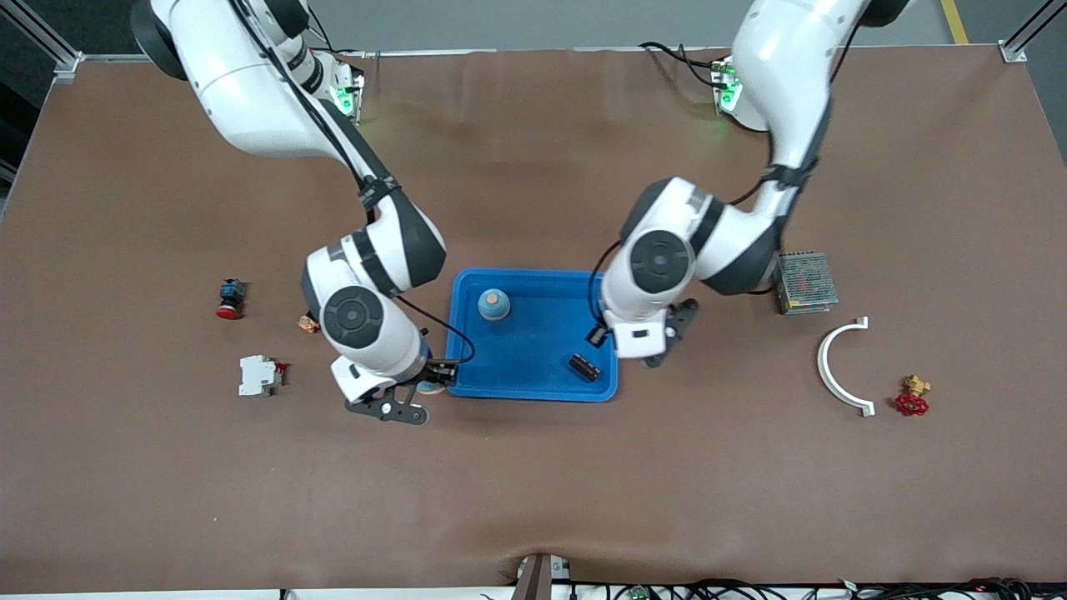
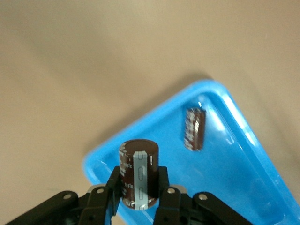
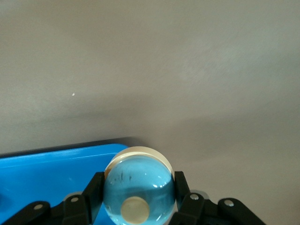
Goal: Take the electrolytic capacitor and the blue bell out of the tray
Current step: 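Lift the capacitor with the left gripper while the right gripper lifts the bell, then lower the capacitor beside the white arc while the right gripper lowers the bell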
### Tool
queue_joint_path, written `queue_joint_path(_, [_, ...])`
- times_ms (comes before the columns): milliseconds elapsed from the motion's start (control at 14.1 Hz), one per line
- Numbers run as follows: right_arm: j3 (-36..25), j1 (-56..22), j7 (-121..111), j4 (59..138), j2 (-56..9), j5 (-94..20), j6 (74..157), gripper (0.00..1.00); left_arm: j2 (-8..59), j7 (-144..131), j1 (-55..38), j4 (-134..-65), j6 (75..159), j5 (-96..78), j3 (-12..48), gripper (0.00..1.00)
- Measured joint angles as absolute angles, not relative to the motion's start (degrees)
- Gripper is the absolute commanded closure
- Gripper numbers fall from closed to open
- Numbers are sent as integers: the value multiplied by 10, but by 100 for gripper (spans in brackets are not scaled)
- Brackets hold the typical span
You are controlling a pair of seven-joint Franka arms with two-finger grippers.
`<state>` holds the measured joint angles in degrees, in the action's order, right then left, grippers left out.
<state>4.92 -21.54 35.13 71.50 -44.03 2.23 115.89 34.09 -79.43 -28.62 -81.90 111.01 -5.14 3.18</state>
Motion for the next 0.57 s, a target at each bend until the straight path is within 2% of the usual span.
queue_joint_path(354, [49,-163,222,730,-420,12,1147,100,295,-559,-172,-822,1013,-25,29,88])
queue_joint_path(566, [48,-122,147,759,-408,2,1152,100,280,-414,-100,-837,994,12,28,89])
